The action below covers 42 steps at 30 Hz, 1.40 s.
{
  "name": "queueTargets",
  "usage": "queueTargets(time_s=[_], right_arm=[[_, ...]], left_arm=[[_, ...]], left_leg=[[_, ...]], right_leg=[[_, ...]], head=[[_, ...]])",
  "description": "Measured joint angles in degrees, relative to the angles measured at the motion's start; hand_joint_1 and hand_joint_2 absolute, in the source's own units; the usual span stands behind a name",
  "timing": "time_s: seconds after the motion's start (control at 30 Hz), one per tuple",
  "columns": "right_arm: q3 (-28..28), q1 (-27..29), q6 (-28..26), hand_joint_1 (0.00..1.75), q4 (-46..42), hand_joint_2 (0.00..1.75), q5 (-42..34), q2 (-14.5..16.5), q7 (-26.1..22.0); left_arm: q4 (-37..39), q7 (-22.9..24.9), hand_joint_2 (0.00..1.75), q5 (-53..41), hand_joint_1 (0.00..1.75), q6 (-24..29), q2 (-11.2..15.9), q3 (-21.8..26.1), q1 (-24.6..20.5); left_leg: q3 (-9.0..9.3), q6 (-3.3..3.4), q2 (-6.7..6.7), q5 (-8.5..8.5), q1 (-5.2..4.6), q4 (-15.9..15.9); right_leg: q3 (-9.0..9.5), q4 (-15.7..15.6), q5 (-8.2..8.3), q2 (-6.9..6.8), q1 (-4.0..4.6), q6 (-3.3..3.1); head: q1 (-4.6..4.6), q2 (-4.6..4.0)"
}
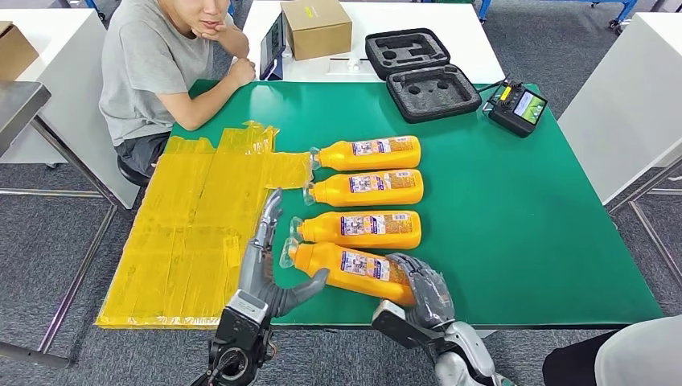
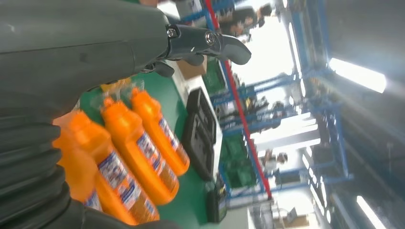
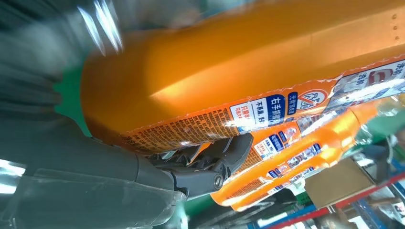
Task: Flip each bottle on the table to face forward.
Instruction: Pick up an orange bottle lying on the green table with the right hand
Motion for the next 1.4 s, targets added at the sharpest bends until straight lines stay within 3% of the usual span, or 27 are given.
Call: queueTargets(time_s=[0.13,0.23,0.77,0.93,1.07,1.2,1.4], right_arm=[[-1.8,1.7,2.2,1.75,-1.6,1.75,-4.1,0.6,-1.5],[-3.0,2.8,3.4,1.75,-2.9,1.75,-6.3,0.9,-2.3],[-5.9,4.3,3.8,1.75,-4.7,1.75,-7.8,1.9,-3.7],[-6.4,4.5,3.3,1.75,-5.4,1.75,-8.4,2.4,-4.8],[-6.6,5.3,2.5,1.75,-8.0,1.75,-9.1,3.1,-5.5],[-6.9,6.4,1.3,1.75,-11.4,1.75,-10.4,3.8,-6.4],[-7.4,8.4,-3.1,1.75,-16.5,1.75,-14.8,4.4,-8.7]], left_arm=[[-4.1,0.0,1.75,-2.1,0.0,7.0,0.0,-0.1,0.2],[-7.2,0.0,1.75,-4.7,0.0,8.6,-0.2,0.4,0.7],[-13.4,0.0,1.75,-9.8,0.0,8.9,-3.0,4.8,3.5],[-12.7,0.0,1.75,-2.9,0.0,8.4,-3.5,5.8,4.2],[-9.2,0.1,1.75,3.2,0.0,4.7,-3.6,5.7,4.0],[-4.2,0.1,0.0,5.5,0.0,-0.2,-4.3,6.3,4.1],[7.9,0.1,0.0,10.1,0.0,-6.5,-5.8,8.6,3.6]], left_leg=[[-0.01,0.0,-0.02,0.0,0.0,0.0],[-0.01,0.0,-0.02,-0.01,-0.01,0.0],[-0.02,0.0,-0.02,-0.01,-0.01,0.0],[-0.05,0.01,-0.03,-0.01,-0.02,0.0],[-0.06,0.01,-0.02,0.0,-0.01,0.0],[-0.08,0.01,-0.02,-0.01,-0.02,0.0],[-0.13,0.01,-0.03,-0.02,-0.03,0.0]], right_leg=[[0.02,0.0,0.0,0.0,0.0,0.0],[0.02,0.0,-0.01,-0.01,-0.01,0.0],[0.03,0.0,-0.01,-0.01,-0.01,0.0],[-0.02,0.0,-0.01,-0.01,-0.02,0.0],[-0.03,0.0,0.0,-0.01,-0.01,0.0],[-0.05,0.0,-0.01,-0.01,-0.02,0.0],[-0.1,0.0,-0.01,-0.01,-0.03,0.0]], head=[[-0.01,0.0],[-0.01,0.0],[0.0,0.0],[0.0,0.0],[-0.01,0.0],[-0.01,0.0],[-0.01,0.0]])
